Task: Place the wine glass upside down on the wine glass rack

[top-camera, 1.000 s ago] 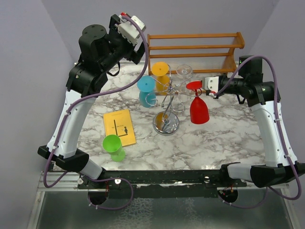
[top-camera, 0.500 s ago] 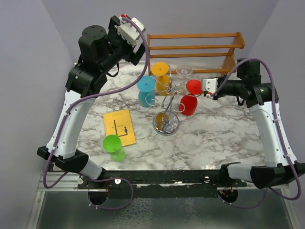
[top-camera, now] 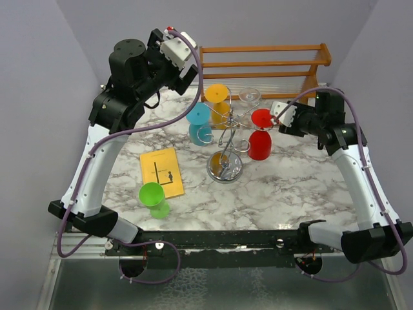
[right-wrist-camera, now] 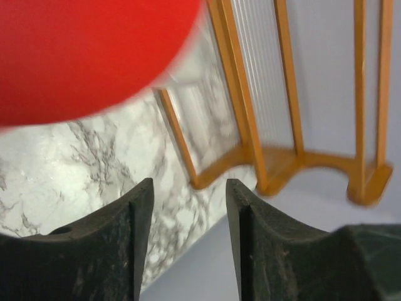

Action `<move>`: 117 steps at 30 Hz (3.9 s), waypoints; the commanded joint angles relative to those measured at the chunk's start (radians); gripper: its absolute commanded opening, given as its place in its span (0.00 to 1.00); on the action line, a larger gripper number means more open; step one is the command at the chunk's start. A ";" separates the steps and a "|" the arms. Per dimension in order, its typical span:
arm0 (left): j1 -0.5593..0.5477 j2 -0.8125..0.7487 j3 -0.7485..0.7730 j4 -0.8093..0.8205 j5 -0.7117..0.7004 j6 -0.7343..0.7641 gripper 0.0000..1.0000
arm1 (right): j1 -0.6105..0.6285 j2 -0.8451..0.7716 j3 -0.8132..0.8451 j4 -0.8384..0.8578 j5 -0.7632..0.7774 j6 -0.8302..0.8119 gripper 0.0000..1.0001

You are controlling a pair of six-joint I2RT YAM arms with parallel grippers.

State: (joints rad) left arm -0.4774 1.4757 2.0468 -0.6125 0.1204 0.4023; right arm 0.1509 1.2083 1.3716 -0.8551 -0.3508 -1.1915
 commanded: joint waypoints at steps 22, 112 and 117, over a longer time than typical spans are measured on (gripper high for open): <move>0.034 -0.075 -0.045 0.013 0.013 0.012 0.84 | -0.057 0.431 0.325 0.105 0.114 0.955 0.57; 0.175 -0.060 -0.146 0.197 0.259 -0.514 0.82 | -0.120 0.154 0.585 0.452 -0.360 1.221 0.01; 0.183 -0.034 -0.162 0.273 0.405 -0.668 0.82 | -0.120 0.162 0.582 0.475 -0.425 1.280 0.01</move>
State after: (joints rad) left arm -0.3000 1.4433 1.8946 -0.4412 0.3710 -0.0959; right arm 0.0269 1.3655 1.9297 -0.4519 -0.6689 -0.0059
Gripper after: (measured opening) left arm 0.826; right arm 0.074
